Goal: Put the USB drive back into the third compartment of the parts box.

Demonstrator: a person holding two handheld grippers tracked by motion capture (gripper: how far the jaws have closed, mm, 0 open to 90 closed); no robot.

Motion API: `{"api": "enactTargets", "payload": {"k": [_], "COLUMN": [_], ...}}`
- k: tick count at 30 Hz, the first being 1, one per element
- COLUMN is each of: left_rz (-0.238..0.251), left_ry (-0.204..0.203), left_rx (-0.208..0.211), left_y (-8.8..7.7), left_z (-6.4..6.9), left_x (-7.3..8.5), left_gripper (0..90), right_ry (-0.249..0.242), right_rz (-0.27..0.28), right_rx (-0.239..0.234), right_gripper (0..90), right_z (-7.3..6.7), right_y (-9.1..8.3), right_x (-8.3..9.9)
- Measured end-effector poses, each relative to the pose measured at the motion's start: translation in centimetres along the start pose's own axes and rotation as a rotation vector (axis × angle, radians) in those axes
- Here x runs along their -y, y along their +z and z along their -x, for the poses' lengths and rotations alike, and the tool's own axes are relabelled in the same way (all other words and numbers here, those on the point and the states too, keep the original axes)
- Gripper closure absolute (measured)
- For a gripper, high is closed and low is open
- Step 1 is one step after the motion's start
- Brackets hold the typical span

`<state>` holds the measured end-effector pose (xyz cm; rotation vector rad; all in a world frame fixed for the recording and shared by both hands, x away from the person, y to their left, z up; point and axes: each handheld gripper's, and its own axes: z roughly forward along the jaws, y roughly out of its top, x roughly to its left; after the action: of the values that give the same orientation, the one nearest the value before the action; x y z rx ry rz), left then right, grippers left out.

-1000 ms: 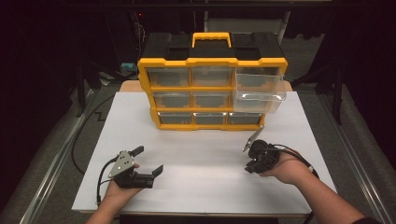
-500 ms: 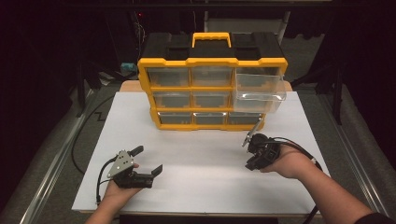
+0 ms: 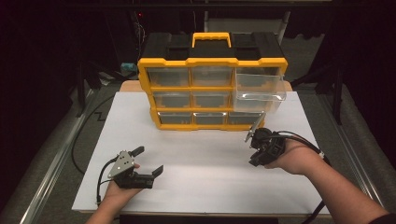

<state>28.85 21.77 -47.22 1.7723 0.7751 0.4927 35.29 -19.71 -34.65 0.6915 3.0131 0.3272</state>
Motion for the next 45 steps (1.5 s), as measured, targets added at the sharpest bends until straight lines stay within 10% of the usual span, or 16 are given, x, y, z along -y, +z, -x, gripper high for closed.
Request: {"api": "enactTargets", "payload": {"k": [45], "left_rz": [0.004], "left_ry": [-0.014], "left_rx": [-0.002], "left_y": [-0.2], "left_z": [-0.2], "left_x": [0.0], "left_gripper": [0.5], "right_ry": [0.014], "right_rz": [-0.005], "right_rx": [0.058], "right_gripper": [79.6], "right_z": [0.3], "right_y": [-9.2], "right_x": [-1.7]}}
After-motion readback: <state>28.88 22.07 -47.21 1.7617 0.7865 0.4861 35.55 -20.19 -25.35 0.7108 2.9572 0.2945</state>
